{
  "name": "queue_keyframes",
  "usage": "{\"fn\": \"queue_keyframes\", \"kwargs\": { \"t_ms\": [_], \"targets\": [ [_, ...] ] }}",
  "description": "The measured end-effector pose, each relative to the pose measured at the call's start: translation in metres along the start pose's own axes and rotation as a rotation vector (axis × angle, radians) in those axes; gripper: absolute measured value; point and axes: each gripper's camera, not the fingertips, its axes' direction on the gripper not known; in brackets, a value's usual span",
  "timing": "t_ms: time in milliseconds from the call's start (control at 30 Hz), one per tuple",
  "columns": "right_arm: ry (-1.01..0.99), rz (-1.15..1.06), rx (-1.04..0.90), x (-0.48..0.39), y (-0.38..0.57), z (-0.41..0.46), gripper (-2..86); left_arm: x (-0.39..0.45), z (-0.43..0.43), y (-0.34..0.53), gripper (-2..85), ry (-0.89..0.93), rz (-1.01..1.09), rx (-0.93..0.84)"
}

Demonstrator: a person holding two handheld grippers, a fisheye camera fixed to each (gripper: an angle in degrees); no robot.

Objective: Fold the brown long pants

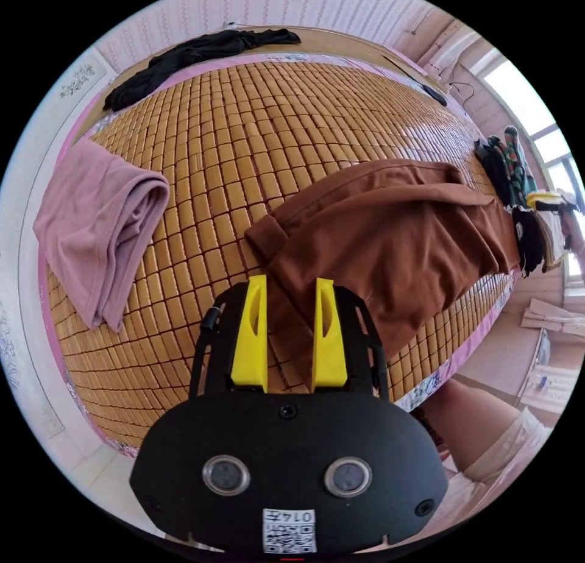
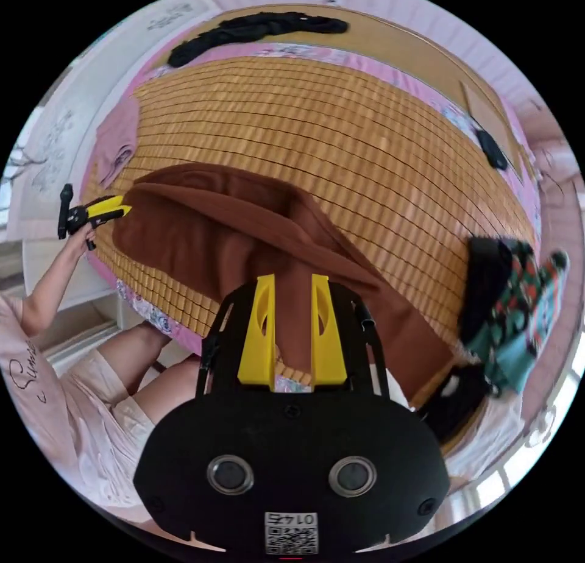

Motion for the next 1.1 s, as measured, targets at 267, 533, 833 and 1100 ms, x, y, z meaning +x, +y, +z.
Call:
{"fn": "queue_keyframes", "kwargs": {
  "t_ms": [267,533,833,1100],
  "targets": [
    [-0.184,-0.592,0.138,-0.229,-0.154,0.019,7.8,0.022,-0.069,0.076,-0.9,0.274,0.098,0.106],
    [0.06,-0.662,-0.029,-0.33,-0.192,0.098,9.9,0.046,-0.025,0.169,-0.7,0.372,-0.067,-0.141],
    [0.038,-0.733,0.036,-0.358,-0.195,0.068,10.4,-0.006,-0.044,0.213,9.2,0.39,-0.269,-0.089],
    [0.145,-0.79,0.015,-0.385,-0.205,0.084,4.9,0.018,-0.021,0.163,11.5,0.461,-0.168,-0.093]
  ]
}}
